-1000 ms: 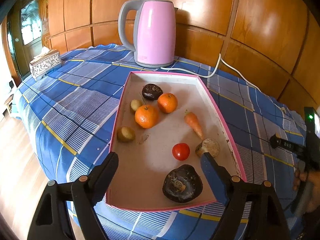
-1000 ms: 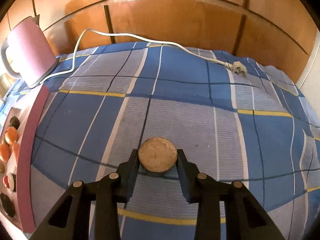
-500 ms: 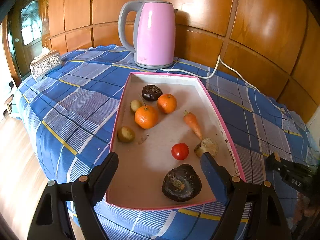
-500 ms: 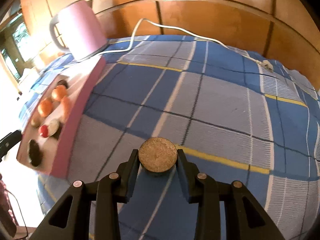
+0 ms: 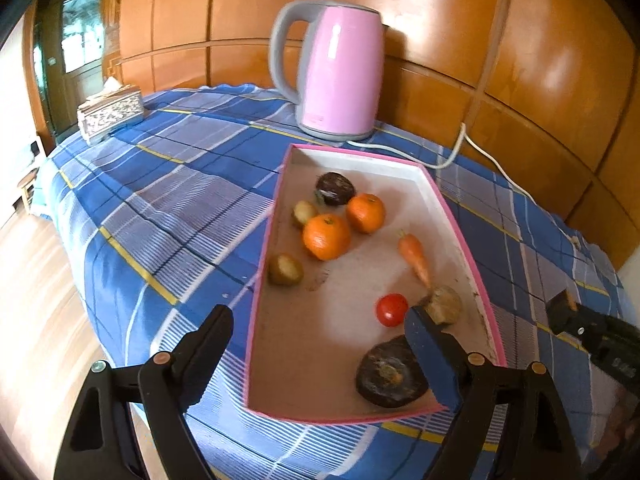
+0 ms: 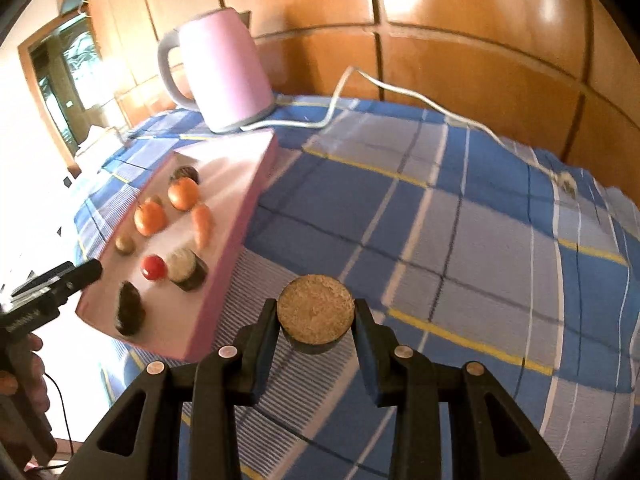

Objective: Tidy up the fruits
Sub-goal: 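Carry the log slice into the pink tray and open the right gripper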

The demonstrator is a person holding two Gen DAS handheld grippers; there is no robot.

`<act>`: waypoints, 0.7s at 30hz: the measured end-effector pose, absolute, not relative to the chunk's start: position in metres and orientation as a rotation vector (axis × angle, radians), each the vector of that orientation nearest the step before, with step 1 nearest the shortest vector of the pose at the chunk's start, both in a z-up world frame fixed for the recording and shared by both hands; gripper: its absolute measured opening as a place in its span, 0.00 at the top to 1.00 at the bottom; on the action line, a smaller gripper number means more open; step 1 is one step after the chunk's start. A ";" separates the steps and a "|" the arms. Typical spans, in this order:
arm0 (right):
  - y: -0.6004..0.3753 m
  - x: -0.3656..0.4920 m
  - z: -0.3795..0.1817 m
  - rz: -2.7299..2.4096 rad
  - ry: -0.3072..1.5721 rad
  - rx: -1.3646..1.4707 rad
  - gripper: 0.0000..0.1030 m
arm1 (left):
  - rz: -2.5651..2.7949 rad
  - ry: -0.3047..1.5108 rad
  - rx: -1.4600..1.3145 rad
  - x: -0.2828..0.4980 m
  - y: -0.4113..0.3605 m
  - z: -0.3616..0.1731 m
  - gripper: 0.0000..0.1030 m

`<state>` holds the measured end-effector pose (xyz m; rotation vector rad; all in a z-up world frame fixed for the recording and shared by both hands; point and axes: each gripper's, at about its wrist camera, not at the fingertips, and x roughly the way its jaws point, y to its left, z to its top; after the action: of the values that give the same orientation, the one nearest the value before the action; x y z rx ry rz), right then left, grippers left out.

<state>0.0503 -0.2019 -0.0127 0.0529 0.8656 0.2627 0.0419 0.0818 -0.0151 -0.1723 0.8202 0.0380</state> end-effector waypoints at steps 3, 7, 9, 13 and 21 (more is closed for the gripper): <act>-0.191 0.056 -0.002 0.301 0.845 0.042 0.64 | 0.062 0.819 -0.188 0.043 0.092 -0.016 0.15; -0.173 0.067 0.008 0.358 0.829 0.033 0.64 | 0.081 0.817 -0.201 0.043 0.099 -0.017 0.15; -0.163 0.074 0.011 0.379 0.827 0.032 0.64 | 0.085 0.816 -0.204 0.043 0.101 -0.017 0.15; -0.141 0.091 0.013 0.422 0.847 0.024 0.64 | 0.091 0.818 -0.206 0.043 0.104 -0.018 0.15; -0.102 0.137 0.008 0.433 0.874 0.031 0.64 | 0.096 0.834 -0.210 0.044 0.107 -0.023 0.15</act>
<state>0.1371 -0.1024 0.0083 0.0314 0.8745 0.4325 0.0436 0.1068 -0.0235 -0.2096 0.8338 0.0957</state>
